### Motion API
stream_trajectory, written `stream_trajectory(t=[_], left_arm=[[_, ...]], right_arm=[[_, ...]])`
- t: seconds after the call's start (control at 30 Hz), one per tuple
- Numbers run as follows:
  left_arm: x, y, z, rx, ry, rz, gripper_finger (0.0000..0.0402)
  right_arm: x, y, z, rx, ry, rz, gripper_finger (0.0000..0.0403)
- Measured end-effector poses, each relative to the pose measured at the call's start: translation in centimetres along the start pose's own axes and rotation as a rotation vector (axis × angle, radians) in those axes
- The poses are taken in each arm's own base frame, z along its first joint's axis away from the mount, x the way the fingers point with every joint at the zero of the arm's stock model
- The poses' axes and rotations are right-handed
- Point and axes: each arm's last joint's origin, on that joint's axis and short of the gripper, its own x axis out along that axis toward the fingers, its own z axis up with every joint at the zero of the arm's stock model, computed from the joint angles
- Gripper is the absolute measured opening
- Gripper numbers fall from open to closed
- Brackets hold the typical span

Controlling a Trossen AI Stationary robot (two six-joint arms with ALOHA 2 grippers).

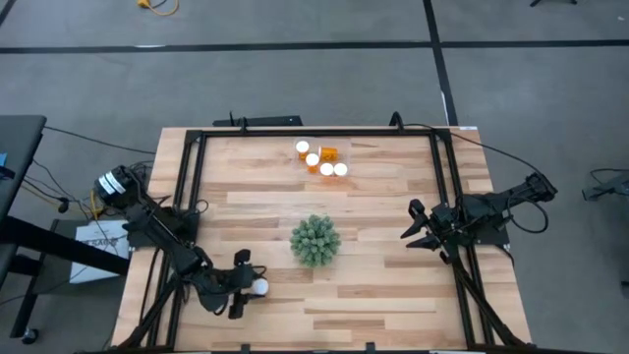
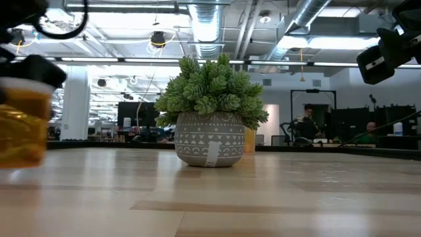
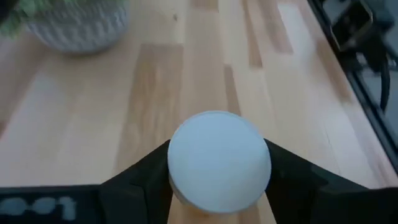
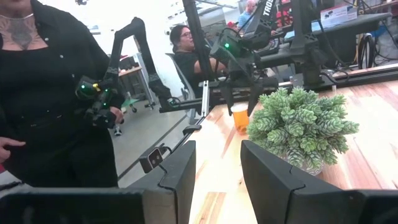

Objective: Pick and place pill bottles into a basket
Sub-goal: Put the orange pill bottle into the transparent bin

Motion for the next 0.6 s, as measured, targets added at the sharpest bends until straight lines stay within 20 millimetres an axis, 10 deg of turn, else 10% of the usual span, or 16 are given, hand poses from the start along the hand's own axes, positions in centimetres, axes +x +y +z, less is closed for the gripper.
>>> stream_trajectory(t=[0.6], left_arm=[[2.9, 6.1, 7.4, -0.204, -0.377, 0.185, 0.0189]], right_arm=[[0.0, 0.0, 0.0, 0.0, 0.0, 0.0, 0.012]])
